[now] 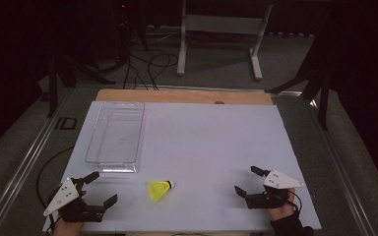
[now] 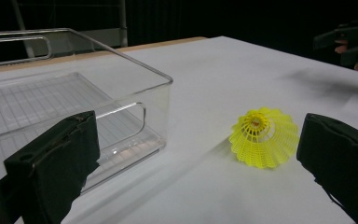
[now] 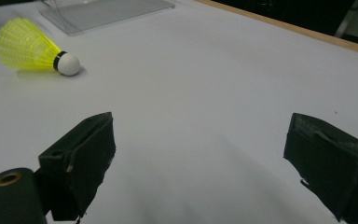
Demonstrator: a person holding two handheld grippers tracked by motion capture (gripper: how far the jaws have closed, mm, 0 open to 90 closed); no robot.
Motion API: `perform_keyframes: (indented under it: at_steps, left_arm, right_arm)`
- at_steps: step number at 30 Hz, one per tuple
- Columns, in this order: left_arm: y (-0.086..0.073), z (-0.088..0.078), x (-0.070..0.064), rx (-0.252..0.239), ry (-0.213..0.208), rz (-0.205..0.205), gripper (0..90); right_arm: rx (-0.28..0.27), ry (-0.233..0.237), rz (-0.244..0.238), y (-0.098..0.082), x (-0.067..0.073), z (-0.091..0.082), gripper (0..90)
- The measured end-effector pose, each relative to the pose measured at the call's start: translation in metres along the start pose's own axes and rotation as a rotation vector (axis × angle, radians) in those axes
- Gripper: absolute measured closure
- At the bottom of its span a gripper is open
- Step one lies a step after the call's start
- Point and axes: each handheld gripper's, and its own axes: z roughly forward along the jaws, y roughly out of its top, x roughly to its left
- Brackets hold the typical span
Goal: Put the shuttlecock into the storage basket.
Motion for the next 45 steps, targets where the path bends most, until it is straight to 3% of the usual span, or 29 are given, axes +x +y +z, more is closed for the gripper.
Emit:
perform_keyframes:
  at_steps: [6,8,28,32,36,41,45]
  left_arm:
    - [0.001,0.001,-0.002,0.012,0.009,0.022,0.0]
    - [0.001,0.000,-0.002,0.008,0.013,0.016,0.0]
    - [0.004,-0.001,-0.001,0.025,0.001,-0.014,0.0]
    - [0.010,-0.001,0.000,0.024,-0.020,-0.054,0.0]
    - [0.016,-0.002,0.000,0.028,-0.033,-0.059,0.0]
    - [0.025,-0.004,-0.001,0.020,-0.027,-0.049,0.0]
    - [0.039,-0.006,-0.002,0.039,-0.014,-0.008,0.0]
  right_arm:
    - [-0.006,-0.008,-0.002,-0.001,0.000,0.000,8.9]
    - [-0.031,-0.032,-0.004,-0.001,0.001,-0.003,8.9]
    - [-0.029,-0.025,0.017,-0.002,-0.001,-0.003,8.9]
    - [-0.034,-0.026,0.018,-0.001,-0.001,-0.003,9.0]
    - [-0.040,-0.021,0.037,0.000,-0.002,-0.004,9.0]
    - [-0.041,-0.025,0.030,0.000,-0.001,-0.004,9.0]
    - [-0.046,-0.029,0.027,0.001,-0.001,-0.005,9.0]
